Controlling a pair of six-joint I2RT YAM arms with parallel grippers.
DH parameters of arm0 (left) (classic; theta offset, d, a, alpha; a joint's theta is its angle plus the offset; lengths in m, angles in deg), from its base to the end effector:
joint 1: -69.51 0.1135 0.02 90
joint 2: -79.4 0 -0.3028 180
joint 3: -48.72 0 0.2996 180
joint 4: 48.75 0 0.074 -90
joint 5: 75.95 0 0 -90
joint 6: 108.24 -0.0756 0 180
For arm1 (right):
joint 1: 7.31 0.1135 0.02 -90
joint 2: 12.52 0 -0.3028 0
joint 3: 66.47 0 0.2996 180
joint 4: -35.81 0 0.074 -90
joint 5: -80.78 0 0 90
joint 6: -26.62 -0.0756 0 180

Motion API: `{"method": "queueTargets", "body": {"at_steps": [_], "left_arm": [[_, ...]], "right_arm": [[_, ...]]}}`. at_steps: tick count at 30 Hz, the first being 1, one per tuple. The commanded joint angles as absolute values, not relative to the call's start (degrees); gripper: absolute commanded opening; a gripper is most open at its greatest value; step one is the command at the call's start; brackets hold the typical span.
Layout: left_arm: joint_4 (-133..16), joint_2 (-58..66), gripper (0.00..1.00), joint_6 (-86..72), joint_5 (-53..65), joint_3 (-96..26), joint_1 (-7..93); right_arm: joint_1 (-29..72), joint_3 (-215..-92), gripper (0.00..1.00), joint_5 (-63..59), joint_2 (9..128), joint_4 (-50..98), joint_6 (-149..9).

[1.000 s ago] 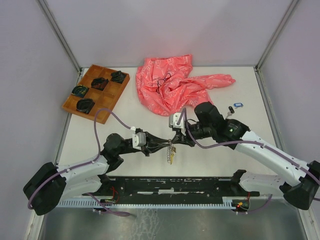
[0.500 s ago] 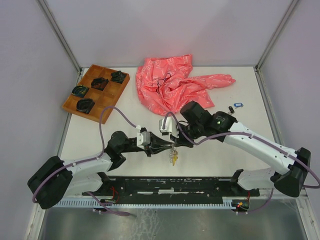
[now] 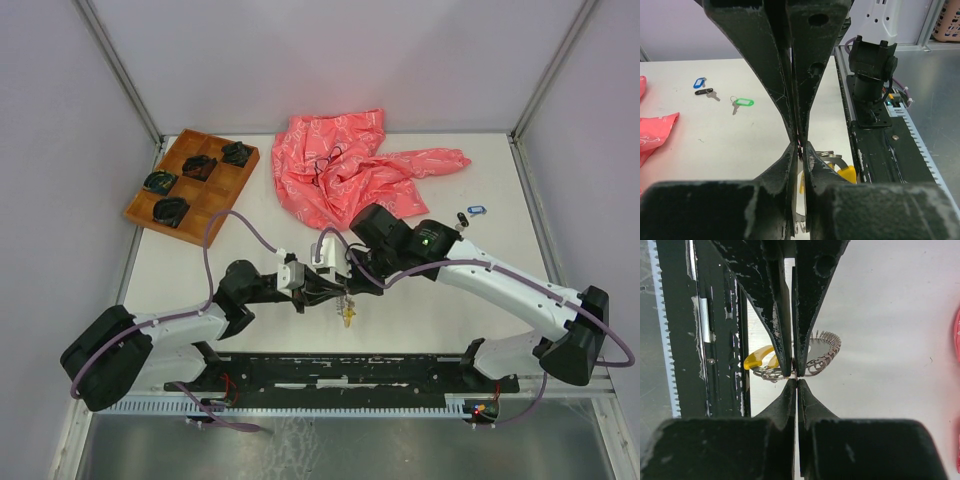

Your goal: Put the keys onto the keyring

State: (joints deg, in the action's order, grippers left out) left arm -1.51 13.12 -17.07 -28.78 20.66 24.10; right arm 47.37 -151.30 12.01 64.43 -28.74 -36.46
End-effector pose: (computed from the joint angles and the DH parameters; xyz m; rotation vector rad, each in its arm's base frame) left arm 0.1469 -0.2222 0.2257 1.1445 1.0750 -1.1748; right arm 0.1672 0.2833 0.3288 -1.8015 1.8648 0.6569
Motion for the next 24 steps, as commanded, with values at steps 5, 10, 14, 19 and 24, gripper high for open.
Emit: {"method": "queueTargets", "body": {"at_steps": [5, 10, 14, 19, 24], "left_arm": [[-1.8, 13.4, 0.03, -15.8, -30.0, 17.5, 24.0], [-3.7, 13.9, 0.04, -16.8, -29.4, 17.5, 24.1], [-6.4, 14.3, 0.15, -17.6, -29.2, 16.8, 24.0], [-7.7, 14.0, 0.16, -17.6, -29.3, 16.3, 24.0], [-8.0, 13.7, 0.08, -17.4, -29.5, 15.9, 24.0]], "right_arm": [[48.0, -154.9, 0.01, 10.8, 64.7, -29.5, -35.6], [48.1, -154.8, 0.01, 10.6, 64.1, -29.3, -35.5], [48.1, -154.8, 0.01, 10.5, 64.2, -29.3, -35.5], [48.1, -154.9, 0.01, 10.6, 64.2, -29.1, -35.5], [48.2, -154.9, 0.01, 10.9, 64.4, -28.9, -35.4]]}}
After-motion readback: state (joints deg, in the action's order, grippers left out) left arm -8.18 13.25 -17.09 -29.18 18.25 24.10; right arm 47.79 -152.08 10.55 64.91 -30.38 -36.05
